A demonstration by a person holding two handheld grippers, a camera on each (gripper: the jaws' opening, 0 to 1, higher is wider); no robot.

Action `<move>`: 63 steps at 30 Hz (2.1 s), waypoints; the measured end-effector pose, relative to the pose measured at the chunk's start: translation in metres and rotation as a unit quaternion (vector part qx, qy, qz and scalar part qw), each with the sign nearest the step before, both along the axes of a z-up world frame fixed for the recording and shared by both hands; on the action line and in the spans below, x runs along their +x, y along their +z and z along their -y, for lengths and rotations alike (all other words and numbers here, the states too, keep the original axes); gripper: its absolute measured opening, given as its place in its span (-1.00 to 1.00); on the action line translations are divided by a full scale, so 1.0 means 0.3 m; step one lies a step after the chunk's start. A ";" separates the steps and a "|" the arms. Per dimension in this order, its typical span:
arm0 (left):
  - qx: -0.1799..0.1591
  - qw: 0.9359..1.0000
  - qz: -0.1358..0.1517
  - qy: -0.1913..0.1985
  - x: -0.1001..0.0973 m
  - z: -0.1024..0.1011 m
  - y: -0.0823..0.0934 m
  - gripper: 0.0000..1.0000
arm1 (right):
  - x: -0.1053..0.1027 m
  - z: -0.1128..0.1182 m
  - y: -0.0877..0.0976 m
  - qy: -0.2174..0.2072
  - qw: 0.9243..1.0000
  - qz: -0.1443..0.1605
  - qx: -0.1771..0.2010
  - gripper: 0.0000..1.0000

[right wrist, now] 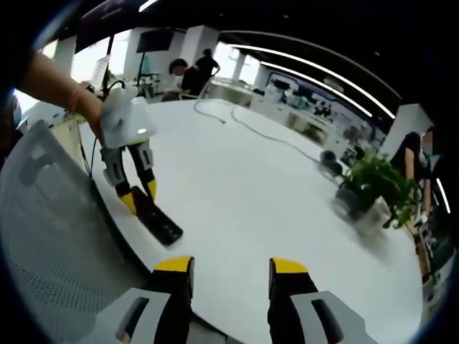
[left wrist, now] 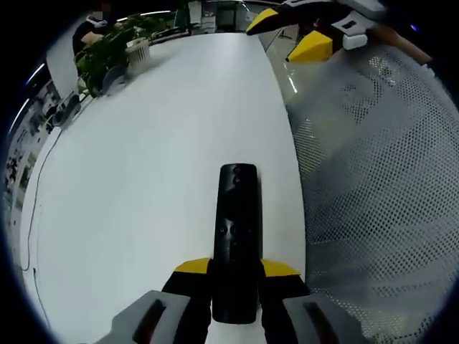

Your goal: Press the specified remote control buttons in sequence, fully releasing each button before pressing the next.

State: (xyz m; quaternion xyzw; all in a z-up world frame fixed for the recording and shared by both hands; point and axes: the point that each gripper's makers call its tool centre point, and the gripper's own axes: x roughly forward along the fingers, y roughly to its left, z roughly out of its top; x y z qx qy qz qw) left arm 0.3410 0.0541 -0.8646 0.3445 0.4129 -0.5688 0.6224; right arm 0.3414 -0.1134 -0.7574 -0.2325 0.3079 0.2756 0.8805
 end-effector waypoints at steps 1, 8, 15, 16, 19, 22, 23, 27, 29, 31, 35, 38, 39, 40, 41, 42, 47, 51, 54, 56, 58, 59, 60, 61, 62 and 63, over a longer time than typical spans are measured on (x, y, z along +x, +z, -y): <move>-0.001 1.000 0.000 0.000 -0.005 0.001 0.000 -0.51 | -0.003 -0.001 -0.006 0.000 1.000 -0.006 0.000 -0.21; -0.007 1.000 -0.001 0.009 -0.030 0.009 0.000 -0.51 | -0.022 -0.005 -0.042 0.010 0.999 -0.035 -0.013 -0.21; 0.006 1.000 0.008 -0.003 -0.063 0.021 -0.004 -0.51 | -0.056 -0.024 -0.086 0.023 0.996 -0.082 -0.004 -0.20; 0.014 1.000 0.015 -0.012 -0.064 0.020 -0.004 -0.51 | -0.058 -0.025 -0.088 0.024 0.996 -0.085 -0.004 -0.21; 0.021 0.999 0.019 -0.016 -0.065 0.020 -0.005 -0.51 | -0.082 -0.037 -0.106 0.034 0.993 -0.110 -0.003 -0.28; 0.016 1.000 0.017 -0.010 -0.063 0.017 -0.004 -0.51 | -0.098 -0.047 -0.114 0.044 0.991 -0.125 -0.001 -0.36; 0.013 1.000 0.017 -0.007 -0.062 0.016 -0.003 -0.51 | -0.101 -0.050 -0.115 0.047 0.991 -0.128 0.000 -0.39; -0.005 1.000 0.024 -0.011 -0.067 0.012 -0.002 -0.51 | -0.127 -0.072 -0.124 0.061 0.986 -0.158 0.011 -0.48; -0.016 0.999 0.025 -0.014 -0.066 0.011 -0.001 -0.51 | -0.146 -0.085 -0.129 0.072 0.982 -0.174 0.014 -0.54; -0.028 0.999 0.027 -0.017 -0.066 0.010 0.000 -0.51 | -0.167 -0.114 -0.128 0.097 0.977 -0.189 0.020 -0.62; -0.062 0.998 0.027 -0.010 -0.066 0.008 0.002 -0.51 | -0.178 -0.163 -0.134 0.150 0.966 -0.209 0.008 -0.71; -0.075 0.997 0.025 -0.010 -0.065 0.009 0.003 -0.51 | -0.165 -0.186 -0.150 0.167 0.961 -0.219 -0.002 -0.85; -0.075 0.997 0.025 -0.011 -0.066 0.012 0.003 -0.51 | -0.156 -0.192 -0.153 0.169 0.961 -0.220 -0.002 -0.87; -0.075 0.997 0.025 -0.013 -0.066 0.012 0.003 -0.51 | -0.148 -0.197 -0.157 0.171 0.960 -0.220 -0.002 -0.89; -0.076 0.997 0.025 -0.013 -0.066 0.013 0.003 -0.51 | -0.140 -0.203 -0.161 0.175 0.960 -0.221 -0.003 -0.92; -0.077 0.997 0.025 -0.014 -0.066 0.013 0.003 -0.51 | -0.130 -0.212 -0.166 0.180 0.958 -0.223 -0.003 -0.95; -0.082 0.996 0.024 -0.013 -0.066 0.013 0.004 -0.51 | -0.103 -0.267 -0.219 0.204 0.948 -0.242 -0.003 -1.00; -0.088 0.996 0.023 -0.011 -0.066 0.013 0.004 -0.51 | -0.082 -0.290 -0.253 0.215 0.945 -0.247 -0.009 -1.00; -0.092 0.995 0.023 -0.010 -0.065 0.013 0.004 -0.50 | -0.069 -0.304 -0.270 0.218 0.943 -0.250 -0.008 -1.00; -0.092 0.995 0.022 -0.009 -0.065 0.014 0.004 -0.50 | -0.065 -0.310 -0.284 0.225 0.941 -0.252 -0.015 -1.00; -0.092 0.995 0.022 -0.008 -0.065 0.014 0.004 -0.50 | -0.061 -0.311 -0.296 0.234 0.939 -0.251 -0.027 -1.00; -0.092 0.995 0.022 -0.008 -0.064 0.014 0.004 -0.50 | -0.059 -0.313 -0.300 0.235 0.939 -0.250 -0.029 -1.00; -0.092 0.995 0.022 -0.008 -0.064 0.015 0.004 -0.50 | -0.054 -0.313 -0.304 0.235 0.939 -0.247 -0.032 -1.00; -0.092 0.995 0.022 -0.008 -0.064 0.015 0.004 -0.50 | -0.052 -0.312 -0.305 0.235 0.940 -0.247 -0.033 -1.00; -0.092 0.996 0.022 -0.007 -0.064 0.015 0.004 -0.50 | -0.049 -0.312 -0.307 0.236 0.940 -0.245 -0.035 -1.00; -0.091 0.996 0.022 -0.008 -0.064 0.015 0.004 -0.50 | -0.047 -0.315 -0.310 0.237 0.940 -0.243 -0.035 -1.00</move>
